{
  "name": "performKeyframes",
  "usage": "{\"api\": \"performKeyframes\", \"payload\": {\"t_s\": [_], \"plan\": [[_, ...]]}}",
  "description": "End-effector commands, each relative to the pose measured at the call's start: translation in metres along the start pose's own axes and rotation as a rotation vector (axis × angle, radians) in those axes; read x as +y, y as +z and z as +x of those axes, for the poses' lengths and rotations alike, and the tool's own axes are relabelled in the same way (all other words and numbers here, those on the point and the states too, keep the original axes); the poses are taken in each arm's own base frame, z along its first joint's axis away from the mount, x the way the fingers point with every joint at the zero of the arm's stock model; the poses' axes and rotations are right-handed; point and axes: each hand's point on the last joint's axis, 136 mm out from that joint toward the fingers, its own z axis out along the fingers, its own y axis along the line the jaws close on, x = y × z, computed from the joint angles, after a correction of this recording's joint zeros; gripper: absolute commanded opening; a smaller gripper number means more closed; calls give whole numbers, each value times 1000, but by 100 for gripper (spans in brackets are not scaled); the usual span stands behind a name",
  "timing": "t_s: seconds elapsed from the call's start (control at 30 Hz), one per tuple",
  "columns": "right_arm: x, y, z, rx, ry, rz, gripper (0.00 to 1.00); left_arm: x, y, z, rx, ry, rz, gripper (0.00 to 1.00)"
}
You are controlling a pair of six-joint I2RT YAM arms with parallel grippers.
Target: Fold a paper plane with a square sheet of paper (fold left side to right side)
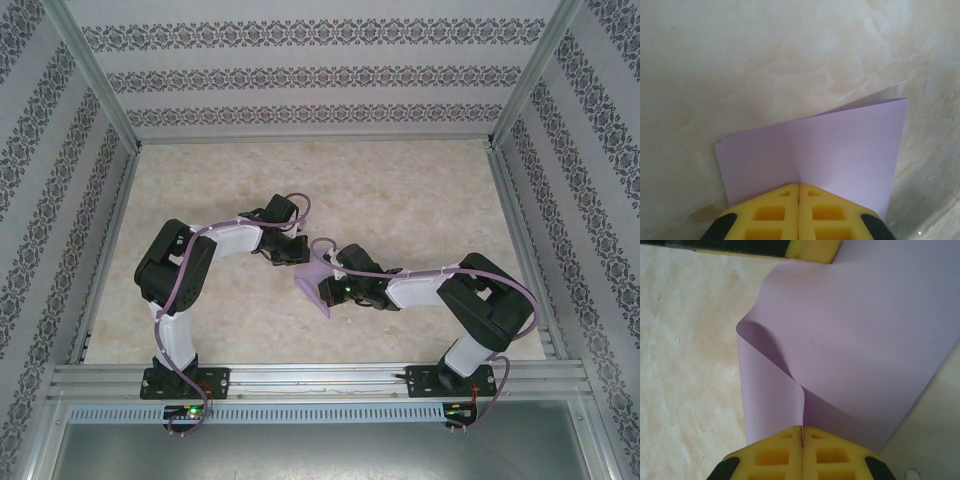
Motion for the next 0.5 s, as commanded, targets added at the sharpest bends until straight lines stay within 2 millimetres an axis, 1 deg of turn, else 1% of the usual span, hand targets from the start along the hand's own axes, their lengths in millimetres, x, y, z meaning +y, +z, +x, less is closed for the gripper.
{"api": "performKeyframes", "payload": {"t_s": [0.0,0.3,0.47], "plan": [[-4,4,-3,6,1,14,0,40,12,30,75,-41,-155,6],[-7,4,-3,8,-1,30,0,41,12,30,76,-43,-159,6],[6,-1,-4,16,-12,-26,0,43,11,29,69,-40,-168,6]]}}
